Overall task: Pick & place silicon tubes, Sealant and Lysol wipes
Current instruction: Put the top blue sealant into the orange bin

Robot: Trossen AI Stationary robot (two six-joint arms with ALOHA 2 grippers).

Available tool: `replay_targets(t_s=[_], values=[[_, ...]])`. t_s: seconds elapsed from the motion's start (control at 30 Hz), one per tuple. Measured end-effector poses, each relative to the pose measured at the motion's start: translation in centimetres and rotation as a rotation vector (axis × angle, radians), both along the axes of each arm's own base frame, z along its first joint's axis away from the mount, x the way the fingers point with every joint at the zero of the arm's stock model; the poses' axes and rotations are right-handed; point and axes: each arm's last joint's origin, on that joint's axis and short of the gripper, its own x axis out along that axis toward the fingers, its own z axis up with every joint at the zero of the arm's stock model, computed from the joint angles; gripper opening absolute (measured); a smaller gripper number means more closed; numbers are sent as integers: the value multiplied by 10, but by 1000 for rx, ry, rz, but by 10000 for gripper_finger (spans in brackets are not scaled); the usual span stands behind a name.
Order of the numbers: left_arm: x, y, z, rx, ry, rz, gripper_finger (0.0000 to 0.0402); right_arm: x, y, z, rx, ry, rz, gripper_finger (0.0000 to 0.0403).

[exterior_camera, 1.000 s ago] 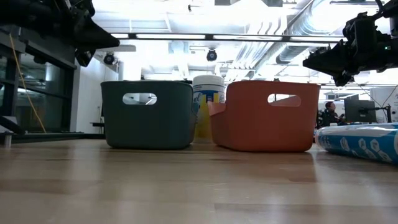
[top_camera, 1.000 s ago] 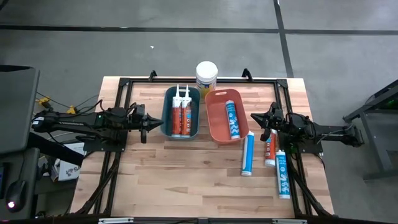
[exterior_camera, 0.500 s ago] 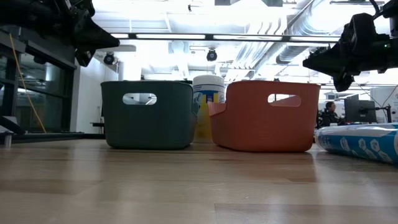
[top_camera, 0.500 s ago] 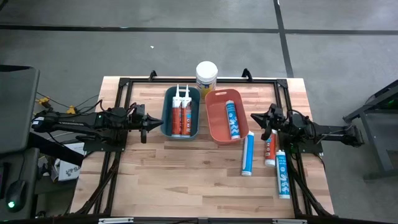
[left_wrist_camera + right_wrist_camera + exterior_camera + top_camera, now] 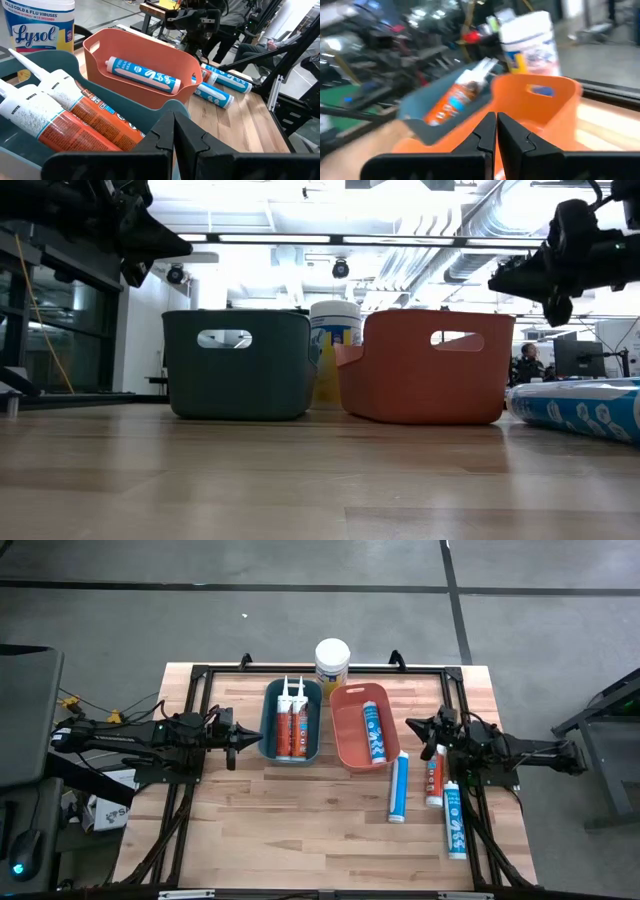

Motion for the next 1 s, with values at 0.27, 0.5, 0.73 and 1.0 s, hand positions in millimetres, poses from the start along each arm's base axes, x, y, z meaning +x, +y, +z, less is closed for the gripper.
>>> replay_targets(t_s=[0.27, 0.5, 0.73, 1.0], values=[[0, 0, 0, 0, 0, 0, 0, 2, -3, 21, 85, 193, -130, 12], [0, 0, 0, 0, 0, 0, 0, 13, -3, 49, 152, 369, -171, 12], [0, 0, 0, 0, 0, 0, 0, 22, 6, 76, 242, 540, -197, 12], [0, 0, 0, 0, 0, 0, 0, 27, 32, 82, 408, 660, -211, 12]])
